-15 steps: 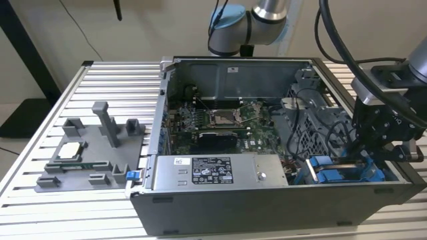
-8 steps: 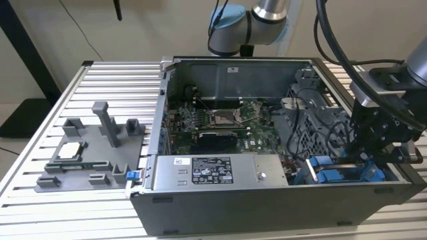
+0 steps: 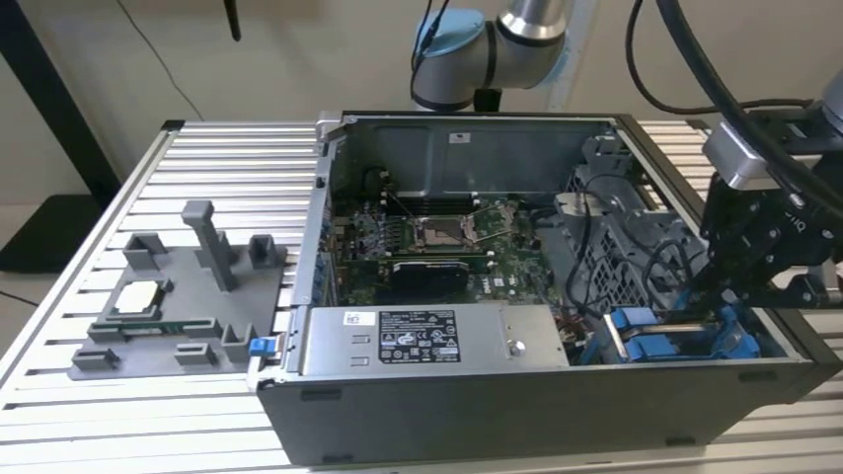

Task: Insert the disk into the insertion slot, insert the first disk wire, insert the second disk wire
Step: 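Insert the first disk wire, then insert the second disk wire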

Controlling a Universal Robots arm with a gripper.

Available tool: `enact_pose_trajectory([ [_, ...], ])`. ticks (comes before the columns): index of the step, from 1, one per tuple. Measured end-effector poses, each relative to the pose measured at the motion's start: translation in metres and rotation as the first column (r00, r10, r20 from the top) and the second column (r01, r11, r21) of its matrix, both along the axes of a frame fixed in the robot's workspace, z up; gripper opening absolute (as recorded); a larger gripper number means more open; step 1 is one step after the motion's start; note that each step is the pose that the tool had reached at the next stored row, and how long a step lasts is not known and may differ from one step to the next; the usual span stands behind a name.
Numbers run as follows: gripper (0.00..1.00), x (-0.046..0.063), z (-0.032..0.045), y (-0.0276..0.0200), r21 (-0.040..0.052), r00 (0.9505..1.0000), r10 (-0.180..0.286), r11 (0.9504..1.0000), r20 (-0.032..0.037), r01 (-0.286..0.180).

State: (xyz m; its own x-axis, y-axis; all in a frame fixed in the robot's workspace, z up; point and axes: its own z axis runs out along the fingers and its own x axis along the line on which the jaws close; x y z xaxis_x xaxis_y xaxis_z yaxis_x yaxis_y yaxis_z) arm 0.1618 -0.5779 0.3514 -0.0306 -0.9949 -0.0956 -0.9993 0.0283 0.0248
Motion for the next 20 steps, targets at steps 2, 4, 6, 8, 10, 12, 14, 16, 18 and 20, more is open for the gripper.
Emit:
enact_pose_trajectory([
  [2,1.00,0.000,0.0035,0.0000,-0.0002,1.0000,0.000,1.0000,0.0000,0.000],
  [4,1.00,0.000,0.0067,0.0000,-0.0002,1.0000,0.000,1.0000,0.0000,0.000],
  [6,1.00,0.000,0.0093,0.0005,0.0000,1.0000,0.000,1.0000,0.0000,0.000],
  [8,1.00,0.000,0.0105,0.0019,0.0003,1.0000,0.000,1.0000,0.0000,0.000],
  [10,1.00,0.000,0.0119,0.0038,-0.0001,1.0000,0.000,1.0000,0.0000,0.000],
  [12,1.00,0.000,0.0133,0.0066,-0.0001,1.0000,0.000,1.0000,0.0000,0.000],
  [14,1.00,0.001,0.0145,0.0095,-0.0001,1.0000,0.000,1.0000,0.0000,0.000],
  [16,1.00,0.002,0.0153,0.0123,0.0000,1.0000,0.000,1.0000,0.0000,0.000],
  [18,1.00,0.003,0.0158,0.0146,-0.0001,1.0000,0.000,1.0000,0.0000,0.000],
  [20,1.00,0.005,0.0160,0.0168,0.0000,1.0000,0.000,1.0000,0.0000,0.000],
])
